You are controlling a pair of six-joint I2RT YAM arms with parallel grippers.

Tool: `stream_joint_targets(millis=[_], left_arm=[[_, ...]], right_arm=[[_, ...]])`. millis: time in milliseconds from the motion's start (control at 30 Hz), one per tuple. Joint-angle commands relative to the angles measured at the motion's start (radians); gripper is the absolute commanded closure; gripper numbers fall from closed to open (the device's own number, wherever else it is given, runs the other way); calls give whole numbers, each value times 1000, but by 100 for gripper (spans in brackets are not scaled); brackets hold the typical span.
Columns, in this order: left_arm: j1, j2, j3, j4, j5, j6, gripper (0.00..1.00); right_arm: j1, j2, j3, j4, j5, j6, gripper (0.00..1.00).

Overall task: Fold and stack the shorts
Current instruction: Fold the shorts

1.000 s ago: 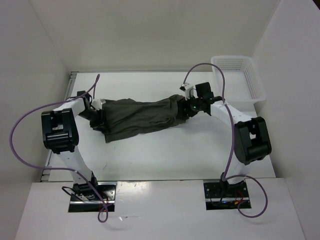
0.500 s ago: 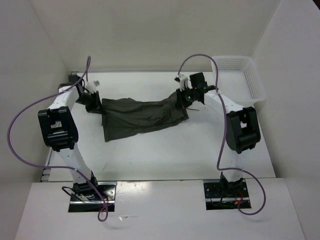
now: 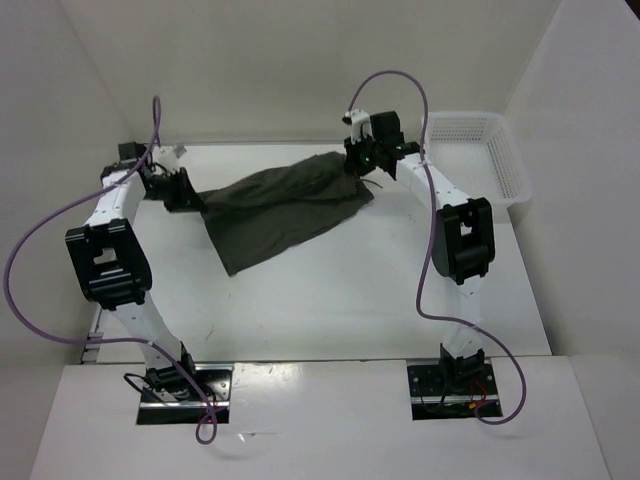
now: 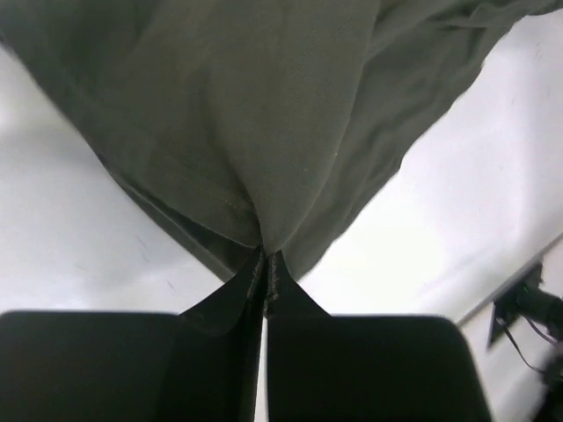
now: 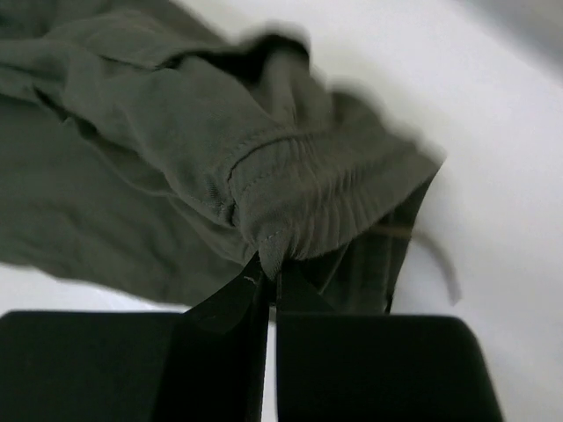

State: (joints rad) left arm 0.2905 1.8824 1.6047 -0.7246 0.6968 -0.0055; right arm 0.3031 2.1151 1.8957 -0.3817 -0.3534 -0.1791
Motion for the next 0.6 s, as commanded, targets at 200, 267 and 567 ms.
stream_joint_targets(millis=[200,267,567], left_arm=[[-88,-20,-292,-126,-3,6,93],[-99,21,-292,-163,-16,6,92],[-86,34,-266,-265,39,6,83]], right_arm=[[-2,-64,-201,-26,132,-143,100],[-12,-64,-210,-2,183,-154,99],[-30,-84,-158,-8,145,-105,36]])
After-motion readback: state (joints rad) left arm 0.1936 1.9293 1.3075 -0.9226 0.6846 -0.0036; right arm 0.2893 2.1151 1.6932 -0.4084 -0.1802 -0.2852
